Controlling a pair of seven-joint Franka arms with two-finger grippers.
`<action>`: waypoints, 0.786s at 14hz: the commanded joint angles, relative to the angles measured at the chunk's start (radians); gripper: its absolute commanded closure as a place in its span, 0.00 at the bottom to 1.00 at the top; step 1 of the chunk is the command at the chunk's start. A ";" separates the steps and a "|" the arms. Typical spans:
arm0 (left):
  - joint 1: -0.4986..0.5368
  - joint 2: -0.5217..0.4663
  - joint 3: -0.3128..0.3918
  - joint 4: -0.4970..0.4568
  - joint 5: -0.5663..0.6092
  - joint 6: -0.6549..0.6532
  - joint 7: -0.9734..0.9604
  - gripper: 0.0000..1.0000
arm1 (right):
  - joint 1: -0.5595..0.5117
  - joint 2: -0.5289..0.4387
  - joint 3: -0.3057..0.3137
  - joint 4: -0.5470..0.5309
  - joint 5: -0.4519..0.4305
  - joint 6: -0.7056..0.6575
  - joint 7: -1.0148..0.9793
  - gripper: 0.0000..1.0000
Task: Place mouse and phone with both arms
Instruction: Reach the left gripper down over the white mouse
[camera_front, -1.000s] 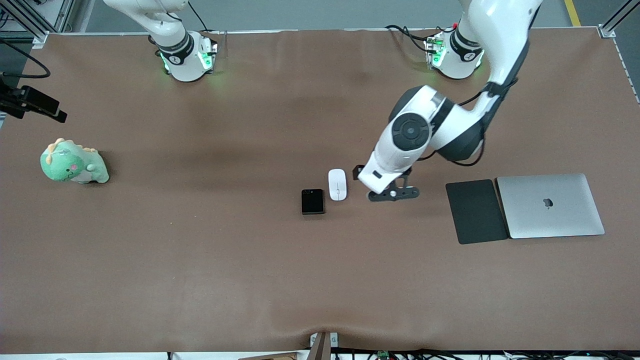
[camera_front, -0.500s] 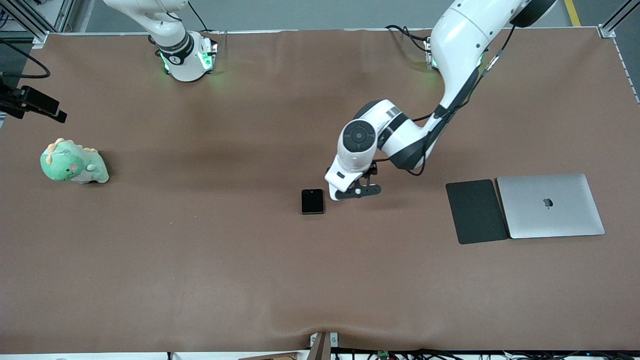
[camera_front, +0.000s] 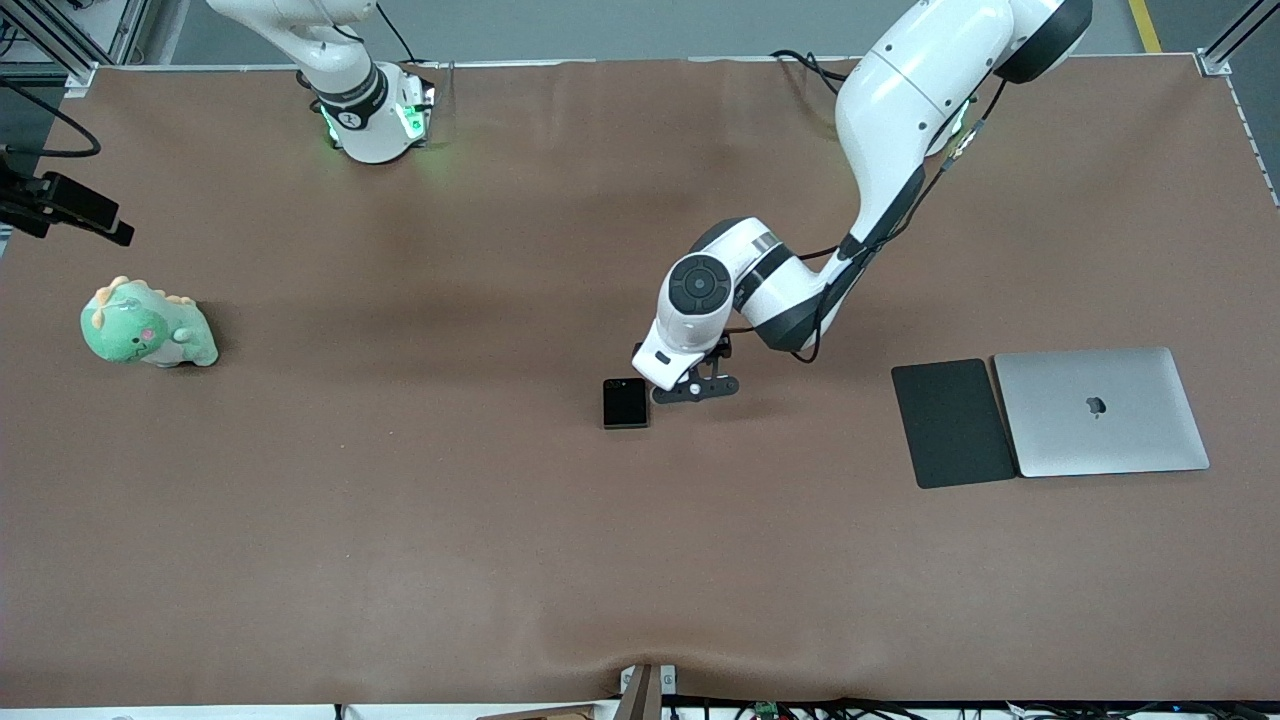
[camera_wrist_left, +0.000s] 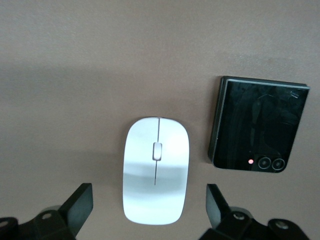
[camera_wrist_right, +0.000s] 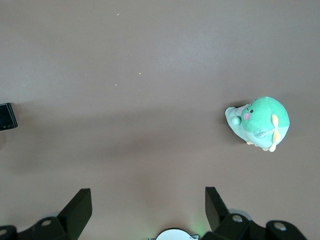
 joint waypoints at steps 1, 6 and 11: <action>-0.025 0.035 0.015 0.035 0.038 0.015 -0.022 0.03 | 0.000 0.014 0.003 0.027 -0.013 -0.014 0.008 0.00; -0.055 0.058 0.043 0.035 0.060 0.017 -0.023 0.10 | 0.001 0.020 0.003 0.027 -0.013 -0.014 0.008 0.00; -0.062 0.066 0.045 0.037 0.061 0.027 -0.029 0.22 | 0.007 0.042 0.003 0.027 -0.004 -0.010 0.008 0.00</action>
